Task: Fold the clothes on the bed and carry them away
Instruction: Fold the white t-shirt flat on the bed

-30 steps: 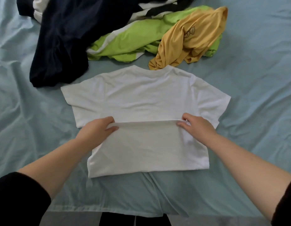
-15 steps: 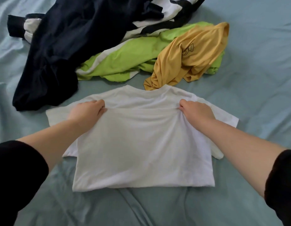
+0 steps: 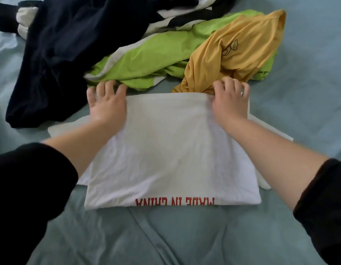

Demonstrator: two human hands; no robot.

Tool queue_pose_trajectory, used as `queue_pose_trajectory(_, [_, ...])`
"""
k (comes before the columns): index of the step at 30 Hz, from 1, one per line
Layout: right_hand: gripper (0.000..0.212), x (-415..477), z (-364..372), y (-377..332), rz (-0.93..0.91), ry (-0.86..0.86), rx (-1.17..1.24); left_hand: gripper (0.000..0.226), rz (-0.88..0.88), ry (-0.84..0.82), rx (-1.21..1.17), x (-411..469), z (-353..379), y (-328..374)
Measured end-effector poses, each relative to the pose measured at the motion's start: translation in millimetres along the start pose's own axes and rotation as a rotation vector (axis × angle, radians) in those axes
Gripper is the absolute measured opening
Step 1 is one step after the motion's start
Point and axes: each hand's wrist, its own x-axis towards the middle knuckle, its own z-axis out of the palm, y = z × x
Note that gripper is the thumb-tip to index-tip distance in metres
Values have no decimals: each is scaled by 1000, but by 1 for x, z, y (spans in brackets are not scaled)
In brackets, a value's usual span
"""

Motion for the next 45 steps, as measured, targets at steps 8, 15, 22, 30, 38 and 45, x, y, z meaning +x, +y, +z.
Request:
queue_pose_trajectory(8, [64, -95, 30, -15, -190, -319, 89, 67, 86, -294, -57, -89, 45, 4])
queue_pose_trajectory(15, [70, -103, 29, -16, -52, -361, 136, 67, 53, -303, -53, -95, 41, 15])
queue_pose_trajectory(22, [62, -229, 41, 19, -409, -284, 51, 72, 362, -297, 82, -198, 61, -35])
queue_pose_trajectory(30, [44, -261, 8, 2, -94, -299, 426, 82, 393, -379, 116, -224, 28, -44])
queue_pose_trajectory(38, [23, -279, -4, 26, 1489, -350, 1789, 91, 368, -328, -175, -239, 38, -39])
queue_pose_trajectory(45, [8, -258, 6, 43, 1433, -117, 1867, 86, 358, -303, -203, -239, 37, -63])
